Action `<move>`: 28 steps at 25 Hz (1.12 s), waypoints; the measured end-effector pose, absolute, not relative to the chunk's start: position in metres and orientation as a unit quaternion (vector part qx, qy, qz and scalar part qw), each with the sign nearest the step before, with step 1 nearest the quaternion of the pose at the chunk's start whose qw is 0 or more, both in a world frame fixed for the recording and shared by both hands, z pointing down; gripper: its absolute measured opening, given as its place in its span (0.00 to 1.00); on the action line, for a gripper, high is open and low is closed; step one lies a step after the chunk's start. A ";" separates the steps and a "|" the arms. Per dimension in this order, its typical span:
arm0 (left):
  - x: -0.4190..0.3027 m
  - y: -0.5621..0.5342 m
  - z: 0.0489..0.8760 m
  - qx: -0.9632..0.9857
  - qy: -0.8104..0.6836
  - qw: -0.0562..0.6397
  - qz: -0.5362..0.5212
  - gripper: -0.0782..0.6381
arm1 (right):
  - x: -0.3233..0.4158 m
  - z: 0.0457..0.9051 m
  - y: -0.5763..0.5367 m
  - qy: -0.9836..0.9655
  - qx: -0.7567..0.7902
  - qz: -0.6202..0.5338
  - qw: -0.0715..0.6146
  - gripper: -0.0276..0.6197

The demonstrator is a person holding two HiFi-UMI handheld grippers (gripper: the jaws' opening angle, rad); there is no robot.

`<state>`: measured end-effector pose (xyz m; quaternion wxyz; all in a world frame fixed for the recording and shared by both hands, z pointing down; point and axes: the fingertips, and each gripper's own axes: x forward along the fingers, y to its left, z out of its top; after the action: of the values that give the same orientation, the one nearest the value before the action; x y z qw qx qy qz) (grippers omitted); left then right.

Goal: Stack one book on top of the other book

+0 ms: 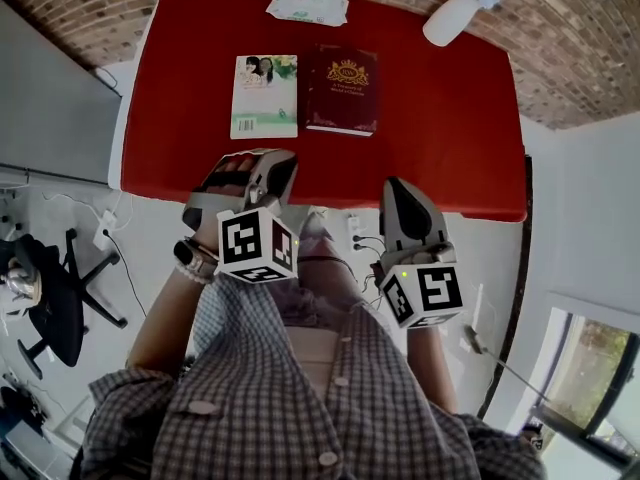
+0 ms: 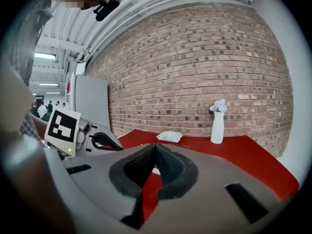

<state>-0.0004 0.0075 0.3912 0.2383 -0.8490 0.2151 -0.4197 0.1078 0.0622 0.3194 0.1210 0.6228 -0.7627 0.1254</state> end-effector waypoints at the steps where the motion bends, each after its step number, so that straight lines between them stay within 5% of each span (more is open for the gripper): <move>1: 0.001 0.001 0.392 -0.853 0.221 0.224 -0.417 0.12 | 0.111 0.321 0.055 -0.765 0.619 0.128 0.123 0.05; 7: 0.010 -0.043 0.399 -0.860 0.279 0.151 -0.399 0.12 | 0.133 0.341 0.010 -0.777 0.599 0.144 0.131 0.05; 19: 0.037 -0.112 0.428 -0.883 0.334 -0.107 -0.313 0.12 | 0.175 0.398 -0.071 -0.791 0.550 0.177 0.200 0.06; 28: 0.049 -0.148 0.462 -0.867 0.341 -0.206 -0.301 0.18 | 0.192 0.456 -0.112 -0.785 0.516 0.231 0.253 0.22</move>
<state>0.0487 -0.1476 0.4621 -0.2056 -0.8665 0.3406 -0.3015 0.1924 -0.1118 0.4558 0.2532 0.5160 -0.7851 0.2307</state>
